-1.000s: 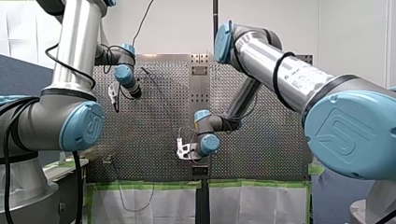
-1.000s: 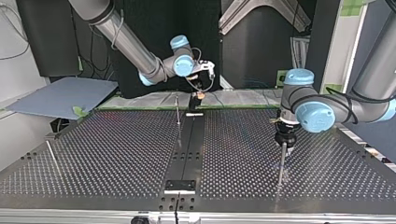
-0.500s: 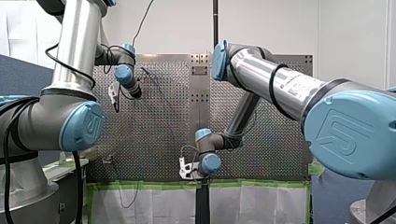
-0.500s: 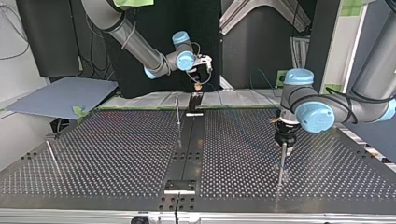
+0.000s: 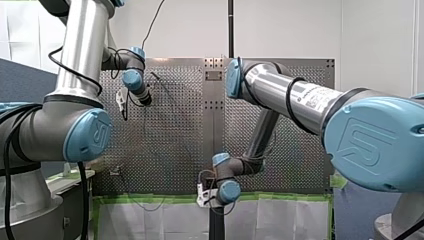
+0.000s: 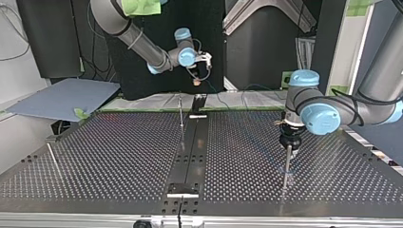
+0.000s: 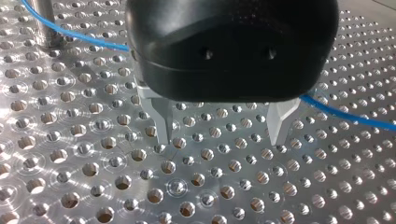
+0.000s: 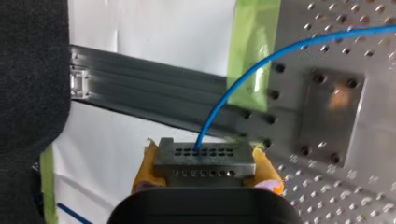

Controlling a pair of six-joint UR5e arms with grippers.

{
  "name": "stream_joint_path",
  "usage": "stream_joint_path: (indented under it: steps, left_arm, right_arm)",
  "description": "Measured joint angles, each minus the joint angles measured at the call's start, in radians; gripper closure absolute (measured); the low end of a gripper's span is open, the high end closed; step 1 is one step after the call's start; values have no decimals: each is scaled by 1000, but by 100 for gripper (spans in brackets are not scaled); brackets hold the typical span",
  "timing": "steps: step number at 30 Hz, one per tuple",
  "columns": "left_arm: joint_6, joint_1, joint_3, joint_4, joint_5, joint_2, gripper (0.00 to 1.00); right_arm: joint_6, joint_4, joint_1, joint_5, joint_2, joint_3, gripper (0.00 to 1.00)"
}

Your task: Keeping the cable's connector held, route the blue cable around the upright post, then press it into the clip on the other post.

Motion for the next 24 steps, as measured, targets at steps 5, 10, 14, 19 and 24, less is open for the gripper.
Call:
stream_joint_path:
  steps: [5, 10, 14, 19, 24]
  left_arm:
    - [0, 0, 0, 0, 0, 0, 0]
    - [0, -1, 0, -1, 0, 0, 0]
    - [0, -3, 0, -2, 0, 0, 0]
    - [0, -4, 0, -3, 0, 0, 0]
    - [0, -5, 0, -3, 0, 0, 0]
  right_arm:
    - [18, -44, -19, 1, 2, 41, 100]
    - [19, -90, -38, 2, 4, 64, 100]
    - [19, -130, -55, 2, 4, 80, 100]
    - [20, -174, -73, 3, 5, 108, 100]
    - [22, -221, -93, 7, 5, 143, 100]
